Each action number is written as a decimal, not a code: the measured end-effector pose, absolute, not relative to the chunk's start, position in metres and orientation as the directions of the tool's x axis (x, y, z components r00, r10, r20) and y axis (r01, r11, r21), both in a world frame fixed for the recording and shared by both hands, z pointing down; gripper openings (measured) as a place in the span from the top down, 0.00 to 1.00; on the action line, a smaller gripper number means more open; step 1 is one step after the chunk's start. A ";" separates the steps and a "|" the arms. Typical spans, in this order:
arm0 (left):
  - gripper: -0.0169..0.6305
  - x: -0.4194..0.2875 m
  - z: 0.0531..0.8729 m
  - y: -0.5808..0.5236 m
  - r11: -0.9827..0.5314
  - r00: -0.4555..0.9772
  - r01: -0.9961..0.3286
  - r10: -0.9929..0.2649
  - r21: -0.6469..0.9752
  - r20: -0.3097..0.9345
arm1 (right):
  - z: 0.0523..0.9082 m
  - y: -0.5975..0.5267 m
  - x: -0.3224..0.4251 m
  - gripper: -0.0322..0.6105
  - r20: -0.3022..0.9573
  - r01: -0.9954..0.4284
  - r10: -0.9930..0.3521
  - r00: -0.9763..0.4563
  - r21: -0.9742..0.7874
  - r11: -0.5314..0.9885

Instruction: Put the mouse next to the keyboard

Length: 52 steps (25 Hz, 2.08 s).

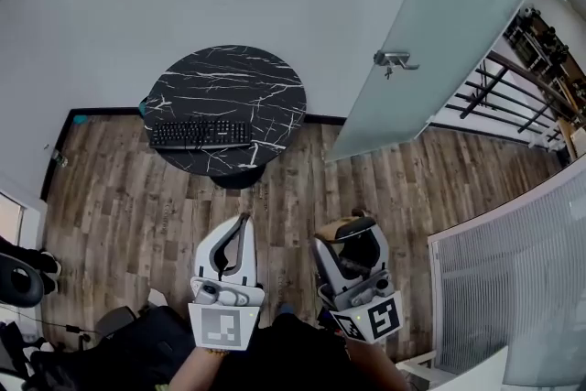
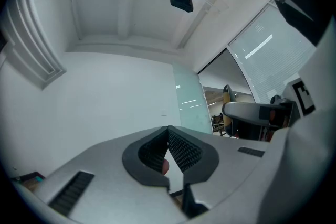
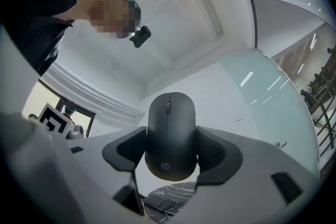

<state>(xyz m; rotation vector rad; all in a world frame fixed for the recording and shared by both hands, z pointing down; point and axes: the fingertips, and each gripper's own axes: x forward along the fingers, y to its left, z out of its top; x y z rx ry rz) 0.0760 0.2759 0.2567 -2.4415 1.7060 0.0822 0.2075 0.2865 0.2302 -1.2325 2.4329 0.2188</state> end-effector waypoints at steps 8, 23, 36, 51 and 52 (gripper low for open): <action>0.96 0.023 0.267 0.242 -0.334 0.338 -0.941 -0.934 -0.052 -0.115 | 0.227 0.263 0.157 0.48 -0.409 -0.822 -0.750 -0.519 0.000 0.569; 0.96 -0.013 0.289 0.193 -0.352 0.352 -0.936 -0.934 -0.010 -0.057 | 0.238 0.222 0.124 0.48 -0.369 -0.856 -0.793 -0.485 0.017 0.516; 0.96 0.016 0.283 0.094 -0.325 0.329 -0.943 -0.943 -0.065 -0.053 | 0.231 0.111 0.152 0.48 -0.410 -0.839 -0.757 -0.509 0.039 0.543; 0.96 0.012 0.290 0.016 -0.216 0.219 -0.971 -0.976 -0.098 -0.016 | 0.256 0.008 0.170 0.48 -0.371 -0.797 -0.745 -0.554 -0.022 0.604; 0.96 0.011 0.291 0.012 -0.218 0.220 -0.971 -0.975 -0.098 -0.012 | 0.257 0.005 0.169 0.48 -0.368 -0.797 -0.747 -0.553 -0.026 0.603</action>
